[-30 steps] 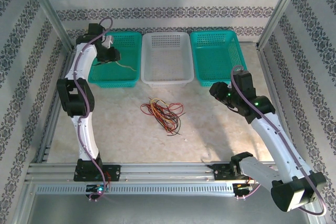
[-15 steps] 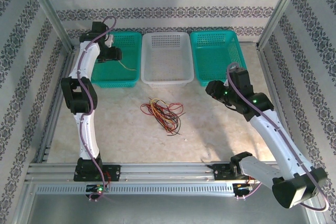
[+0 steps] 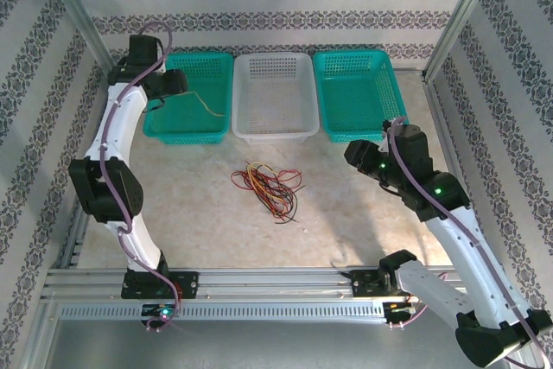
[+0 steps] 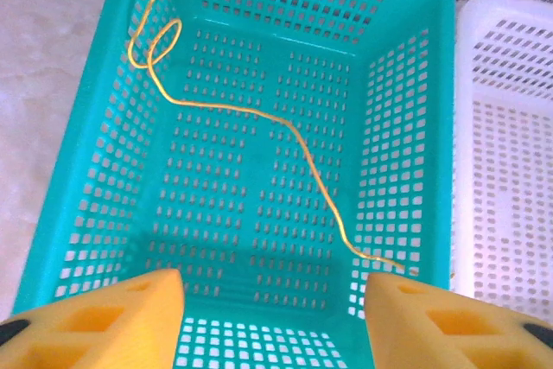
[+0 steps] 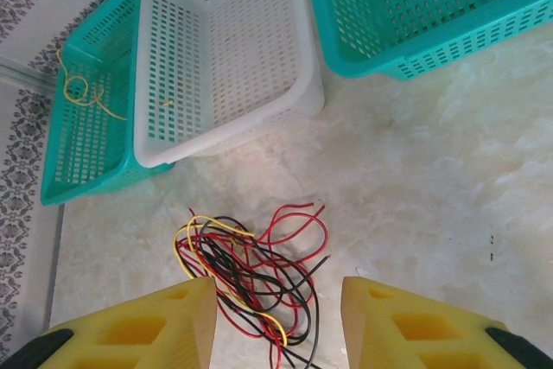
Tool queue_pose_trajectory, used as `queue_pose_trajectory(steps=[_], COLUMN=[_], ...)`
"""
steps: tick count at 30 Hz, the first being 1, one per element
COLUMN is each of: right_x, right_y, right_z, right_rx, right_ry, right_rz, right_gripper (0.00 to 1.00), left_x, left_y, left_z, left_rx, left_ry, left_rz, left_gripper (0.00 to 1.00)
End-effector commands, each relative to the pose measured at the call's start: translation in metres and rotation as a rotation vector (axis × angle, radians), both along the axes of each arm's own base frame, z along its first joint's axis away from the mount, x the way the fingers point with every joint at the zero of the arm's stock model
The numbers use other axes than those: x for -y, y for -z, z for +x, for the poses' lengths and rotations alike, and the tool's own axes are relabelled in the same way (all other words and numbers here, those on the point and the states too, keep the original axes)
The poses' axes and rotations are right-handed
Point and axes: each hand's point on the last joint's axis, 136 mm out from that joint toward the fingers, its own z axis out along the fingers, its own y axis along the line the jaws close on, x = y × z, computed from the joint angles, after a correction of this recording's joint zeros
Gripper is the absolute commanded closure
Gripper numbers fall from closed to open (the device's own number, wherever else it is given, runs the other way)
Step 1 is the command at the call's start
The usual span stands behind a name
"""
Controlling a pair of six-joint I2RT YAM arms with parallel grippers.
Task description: Untangle the cables
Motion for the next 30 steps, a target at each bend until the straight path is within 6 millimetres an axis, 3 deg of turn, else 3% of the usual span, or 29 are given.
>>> queue_pose_trajectory(steps=[1,7,11,16,20,24,27,30], right_x=[0.003,0.008,0.005,0.007,0.011,0.012,0.013,0.013], right_y=[0.016,0.025,0.025,0.018,0.014,0.014,0.015,0.017], right_z=[-0.011,-0.018,-0.018,-0.018,-0.021,-0.022,-0.023,-0.023], right_rx=[-0.04,-0.048,-0.057,-0.045,-0.041,-0.044,-0.048,-0.053], right_ry=[-0.007,0.007,-0.01,-0.02,-0.015,-0.012,-0.01,-0.007], right_rz=[-0.03,-0.03,-0.032,-0.054,-0.07,-0.068,-0.066,-0.062], right_gripper=[0.57,0.56,0.56,0.57,0.58,0.58,0.58,0.59], left_x=[0.018,0.05,0.059,0.05,0.045,0.042,0.04,0.037], left_y=[0.031,0.075,0.095,0.117,0.121,0.117,0.114,0.103], left_z=[0.011,0.032,0.048,0.054,0.058,0.065,0.067,0.065], left_rx=[0.011,0.009,-0.002,-0.026,-0.028,-0.015,-0.011,0.013], left_ry=[-0.094,-0.158,-0.185,-0.258,-0.26,-0.228,-0.212,-0.192], left_rz=[-0.161,-0.276,-0.298,-0.264,-0.221,-0.165,-0.137,-0.098], left_gripper=[0.44,0.45,0.45,0.53,0.75,0.85,1.0,1.0])
